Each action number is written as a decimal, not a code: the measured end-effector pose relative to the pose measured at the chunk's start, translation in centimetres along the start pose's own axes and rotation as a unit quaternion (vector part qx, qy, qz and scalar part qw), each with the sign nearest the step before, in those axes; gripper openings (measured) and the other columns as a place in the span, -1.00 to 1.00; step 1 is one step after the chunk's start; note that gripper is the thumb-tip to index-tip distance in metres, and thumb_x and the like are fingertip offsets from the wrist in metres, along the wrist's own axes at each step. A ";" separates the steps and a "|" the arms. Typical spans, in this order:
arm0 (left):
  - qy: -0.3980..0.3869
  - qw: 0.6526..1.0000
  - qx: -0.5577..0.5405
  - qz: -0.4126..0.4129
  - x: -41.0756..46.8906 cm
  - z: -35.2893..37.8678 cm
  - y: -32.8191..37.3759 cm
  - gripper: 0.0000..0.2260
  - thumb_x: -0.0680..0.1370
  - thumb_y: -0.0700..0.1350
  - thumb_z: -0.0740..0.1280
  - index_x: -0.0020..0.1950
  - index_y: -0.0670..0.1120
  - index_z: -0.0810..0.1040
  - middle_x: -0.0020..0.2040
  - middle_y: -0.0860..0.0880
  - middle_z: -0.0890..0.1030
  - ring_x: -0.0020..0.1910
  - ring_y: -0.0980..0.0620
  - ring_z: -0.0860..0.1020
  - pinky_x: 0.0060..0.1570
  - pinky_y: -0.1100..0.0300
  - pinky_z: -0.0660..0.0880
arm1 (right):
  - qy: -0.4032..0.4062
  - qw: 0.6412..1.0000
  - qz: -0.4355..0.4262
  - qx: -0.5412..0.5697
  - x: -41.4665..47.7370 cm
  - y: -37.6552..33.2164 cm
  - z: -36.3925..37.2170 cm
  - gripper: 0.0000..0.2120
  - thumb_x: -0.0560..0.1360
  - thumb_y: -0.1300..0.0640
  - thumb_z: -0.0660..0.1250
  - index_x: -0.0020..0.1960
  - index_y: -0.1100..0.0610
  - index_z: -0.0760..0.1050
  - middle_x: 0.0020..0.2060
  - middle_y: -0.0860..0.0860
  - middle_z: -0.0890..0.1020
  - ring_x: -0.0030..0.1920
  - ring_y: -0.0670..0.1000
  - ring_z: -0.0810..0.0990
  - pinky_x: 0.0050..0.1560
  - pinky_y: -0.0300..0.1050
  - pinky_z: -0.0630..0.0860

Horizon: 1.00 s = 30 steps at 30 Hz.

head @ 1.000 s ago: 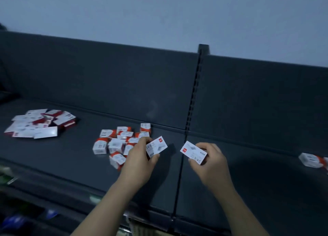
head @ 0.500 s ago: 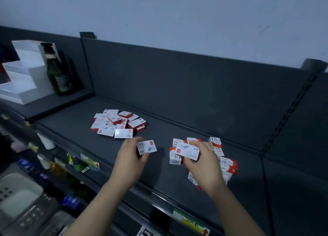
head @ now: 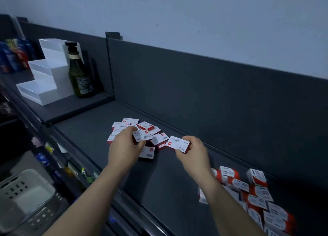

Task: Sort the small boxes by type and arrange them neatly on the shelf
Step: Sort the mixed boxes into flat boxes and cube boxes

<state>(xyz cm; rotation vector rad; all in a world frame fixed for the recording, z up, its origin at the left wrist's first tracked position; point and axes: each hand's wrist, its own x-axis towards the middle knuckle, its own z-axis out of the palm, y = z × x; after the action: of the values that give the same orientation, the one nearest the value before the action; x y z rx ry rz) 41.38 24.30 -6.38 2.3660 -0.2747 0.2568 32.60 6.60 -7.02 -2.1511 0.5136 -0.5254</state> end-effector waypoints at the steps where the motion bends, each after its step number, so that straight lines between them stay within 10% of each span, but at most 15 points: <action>1: 0.000 1.000 0.002 0.000 0.8 0.2 -0.2 -0.61 0.48 0.03 0.38 0.28 -0.01 0.46 0.09 0.03 0.59 0.07 0.00 0.53 -0.06 0.14 0.44 | 0.001 1.000 0.008 0.008 0.6 -0.1 0.6 -0.80 0.40 0.23 0.38 -0.02 0.03 0.50 -0.03 -0.07 0.54 -0.08 -0.10 0.52 -0.26 -0.39 0.35; 20: -0.117 0.988 0.032 0.099 12.3 4.7 -3.6 -0.63 0.45 0.12 0.39 0.15 -0.06 0.50 0.03 -0.02 0.61 0.07 -0.05 0.52 -0.04 0.08 0.50 | 0.051 0.992 0.093 -0.064 6.2 -1.5 9.5 -0.73 0.32 -0.04 0.51 -0.13 0.00 0.45 -0.14 -0.16 0.50 -0.11 -0.12 0.53 -0.14 -0.18 0.50; 30: -0.109 0.952 0.015 0.285 9.4 3.1 -2.2 -0.72 0.52 0.04 0.31 0.15 -0.06 0.58 0.04 -0.03 0.60 0.05 -0.09 0.50 0.05 0.08 0.41 | 0.090 0.975 0.088 -0.185 2.3 -1.6 5.6 -0.56 0.56 0.02 0.27 0.41 0.09 0.38 0.38 -0.03 0.43 0.36 -0.04 0.39 0.32 -0.20 0.29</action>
<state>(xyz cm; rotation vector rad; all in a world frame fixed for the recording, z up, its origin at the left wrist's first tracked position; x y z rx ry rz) 51.31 22.51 -7.55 2.2951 -1.0716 0.2664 37.78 9.81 -8.42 -2.3885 0.9584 -0.5634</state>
